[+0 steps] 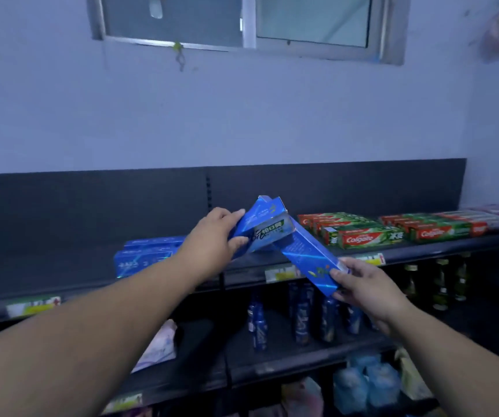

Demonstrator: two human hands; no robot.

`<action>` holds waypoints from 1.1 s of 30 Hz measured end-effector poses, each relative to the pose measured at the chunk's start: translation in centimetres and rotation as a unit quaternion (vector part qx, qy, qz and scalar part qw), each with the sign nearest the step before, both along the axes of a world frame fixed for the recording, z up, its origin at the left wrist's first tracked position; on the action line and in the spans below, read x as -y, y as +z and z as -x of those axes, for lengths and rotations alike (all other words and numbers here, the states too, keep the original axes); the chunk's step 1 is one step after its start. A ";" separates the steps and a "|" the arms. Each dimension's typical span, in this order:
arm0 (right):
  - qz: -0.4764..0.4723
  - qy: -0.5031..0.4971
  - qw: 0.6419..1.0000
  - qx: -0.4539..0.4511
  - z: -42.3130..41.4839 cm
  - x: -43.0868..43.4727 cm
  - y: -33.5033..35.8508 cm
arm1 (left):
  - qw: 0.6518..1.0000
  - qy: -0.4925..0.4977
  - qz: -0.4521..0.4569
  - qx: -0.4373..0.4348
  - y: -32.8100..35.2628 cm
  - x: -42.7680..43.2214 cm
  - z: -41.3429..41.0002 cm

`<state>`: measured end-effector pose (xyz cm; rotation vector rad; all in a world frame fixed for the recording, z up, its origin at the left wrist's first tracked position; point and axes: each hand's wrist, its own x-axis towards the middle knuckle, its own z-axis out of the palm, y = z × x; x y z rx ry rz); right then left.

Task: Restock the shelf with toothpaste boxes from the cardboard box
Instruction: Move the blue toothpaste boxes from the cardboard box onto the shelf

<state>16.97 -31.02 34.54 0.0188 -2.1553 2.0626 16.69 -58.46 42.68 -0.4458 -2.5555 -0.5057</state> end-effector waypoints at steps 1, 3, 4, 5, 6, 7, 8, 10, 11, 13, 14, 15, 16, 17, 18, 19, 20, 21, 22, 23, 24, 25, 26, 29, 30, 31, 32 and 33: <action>0.001 0.009 1.000 -0.005 0.3 1.6 0.4 | 1.000 0.008 0.005 -0.003 0.2 1.6 -0.2; 0.001 0.023 1.000 -0.012 1.1 4.4 0.9 | 1.000 0.026 0.017 -0.006 0.8 4.5 -0.2; -0.005 0.030 0.999 -0.015 1.6 5.6 1.1 | 0.999 0.036 0.020 -0.007 1.1 5.8 0.0; -0.014 0.036 0.999 -0.018 2.2 6.6 1.2 | 0.999 0.047 0.023 -0.007 1.5 7.0 0.2; -0.021 0.041 0.999 -0.020 2.7 7.6 1.4 | 0.998 0.058 0.025 -0.008 1.8 8.1 0.6; -0.026 0.046 0.998 -0.023 3.3 8.4 1.6 | 0.997 0.070 0.025 -0.011 2.0 9.1 1.0; -0.029 0.050 0.998 -0.029 3.9 9.1 1.8 | 0.996 0.081 0.026 -0.012 2.2 10.0 1.4; -0.041 0.050 0.997 -0.037 5.2 10.2 2.1 | 0.994 0.103 0.025 -0.011 2.2 11.3 2.4; -0.045 0.048 0.997 -0.039 6.1 10.6 2.3 | 0.993 0.114 0.024 -0.010 2.1 11.7 3.0; -0.056 0.046 0.997 -0.040 8.0 11.3 2.4 | 0.991 0.131 0.020 -0.007 1.8 12.2 4.3; -0.063 0.049 0.996 -0.041 9.1 11.5 2.5 | 0.990 0.139 0.019 -0.005 1.5 12.3 4.9; -0.068 0.054 0.995 -0.042 10.2 11.7 2.6 | 0.989 0.146 0.019 -0.006 1.3 12.3 5.6; -0.072 0.058 0.995 -0.043 11.3 11.8 2.6 | 0.988 0.152 0.021 -0.007 1.2 12.4 6.3; -0.078 0.061 0.994 -0.045 12.4 11.7 2.7 | 0.987 0.158 0.023 -0.010 1.2 12.3 7.1; -0.086 0.063 0.993 -0.049 13.6 11.7 2.7 | 0.986 0.163 0.024 -0.014 1.2 12.3 7.8; -0.094 0.064 0.992 -0.052 14.7 11.6 2.8 | 0.985 0.169 0.024 -0.019 1.3 12.3 8.6; -0.098 0.067 0.991 -0.053 15.8 11.5 2.9 | 0.984 0.176 0.024 -0.023 1.4 12.3 9.4; -0.100 0.071 0.991 -0.054 16.8 11.3 2.9 | 0.982 0.184 0.027 -0.027 1.5 12.3 10.1; -0.100 0.074 0.991 -0.054 17.9 11.3 2.9 | 0.980 0.193 0.033 -0.028 1.5 12.4 10.9; -0.100 0.075 0.991 -0.054 18.7 11.2 3.0 | 0.978 0.202 0.038 -0.028 1.5 12.5 11.6; -0.099 0.077 0.991 -0.055 19.5 11.2 3.0 | 0.976 0.210 0.045 -0.026 1.3 12.6 12.3; -0.097 0.079 0.991 -0.055 20.1 11.2 3.0 | 0.975 0.217 0.051 -0.024 1.0 12.7 13.0; -0.093 0.080 0.991 -0.052 20.8 11.3 3.0 | 0.973 0.222 0.057 -0.019 0.7 12.9 13.7; -0.087 0.079 0.992 -0.041 22.4 11.7 2.7 | 0.970 0.229 0.079 0.007 -0.3 13.5 15.5; -0.090 0.077 0.992 -0.037 22.9 11.9 2.6 | 0.969 0.231 0.088 0.018 -0.5 13.8 16.2; -0.094 0.075 0.992 -0.033 23.4 12.1 2.7 | 0.967 0.232 0.098 0.026 -0.7 14.1 16.9; -0.096 0.072 0.992 -0.030 23.9 12.4 2.8 | 0.966 0.233 0.109 0.030 -0.7 14.5 17.7; -0.100 0.068 0.992 -0.030 24.3 12.6 2.9 | 0.965 0.233 0.117 0.031 -0.7 14.9 18.4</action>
